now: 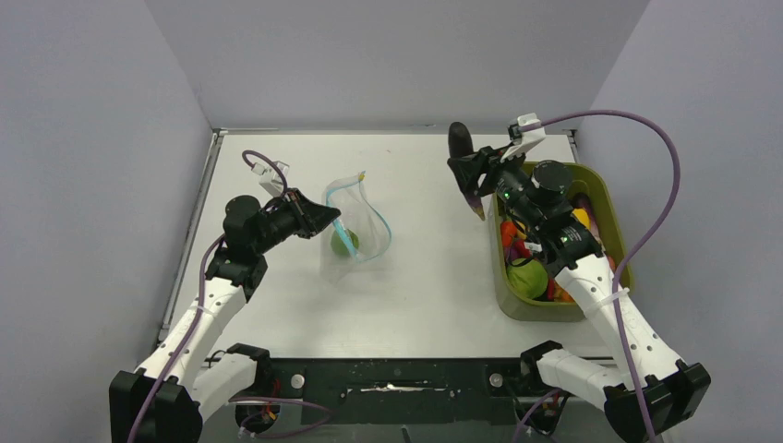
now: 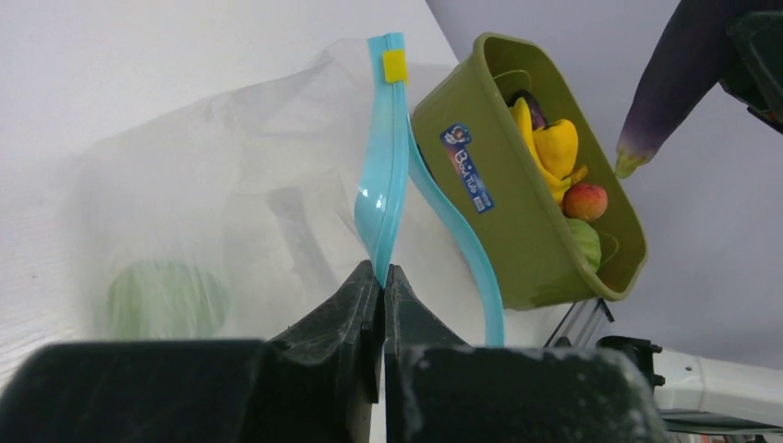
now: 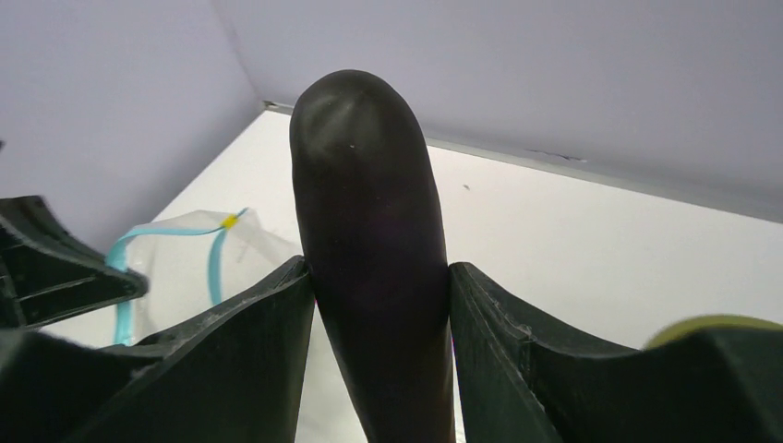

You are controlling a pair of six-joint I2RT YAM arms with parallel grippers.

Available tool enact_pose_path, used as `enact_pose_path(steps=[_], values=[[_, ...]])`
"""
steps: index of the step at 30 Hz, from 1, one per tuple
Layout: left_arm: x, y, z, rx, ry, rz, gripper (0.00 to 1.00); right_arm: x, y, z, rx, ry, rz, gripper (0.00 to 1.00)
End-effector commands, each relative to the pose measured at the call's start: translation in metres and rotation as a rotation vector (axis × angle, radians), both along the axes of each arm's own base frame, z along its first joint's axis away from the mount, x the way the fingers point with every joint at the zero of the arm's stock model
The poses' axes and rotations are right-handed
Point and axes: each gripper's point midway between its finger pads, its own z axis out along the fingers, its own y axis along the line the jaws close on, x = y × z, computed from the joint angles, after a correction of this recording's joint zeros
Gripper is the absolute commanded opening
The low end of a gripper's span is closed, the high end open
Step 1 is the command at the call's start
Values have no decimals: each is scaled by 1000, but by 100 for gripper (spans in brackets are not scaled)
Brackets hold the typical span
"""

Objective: Place the food in the zip-top bag and seal the zipper
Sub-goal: Pick up the fake vegetable from the bin, then place the fake vegetable in the zipper food storage bag.

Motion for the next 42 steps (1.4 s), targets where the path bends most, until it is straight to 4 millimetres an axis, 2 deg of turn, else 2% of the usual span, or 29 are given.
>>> enact_pose_path(steps=[1, 4, 9, 13, 28, 35, 40, 42], values=[[3, -10, 55, -72, -143, -44, 0, -12, 41, 41, 65, -153, 138, 39], [4, -8, 46, -46, -127, -38, 0, -17, 64, 39, 56, -157, 188, 39], [3, -5, 15, 22, -65, -37, 0, -30, 97, 48, 118, -219, 277, 39], [-2, -7, 2, 31, -43, -64, 0, -41, 119, 54, 126, -294, 342, 38], [-11, -7, 1, 45, -57, -92, 0, -73, 172, 58, 146, -489, 491, 37], [-14, -6, 6, 39, -88, -87, 0, -104, 206, 46, 34, -601, 691, 43], [-15, -6, 8, 38, -95, -88, 0, -111, 219, 32, 4, -633, 778, 42], [-17, -6, -1, 41, -78, -89, 0, -118, 224, 29, 8, -651, 825, 42]])
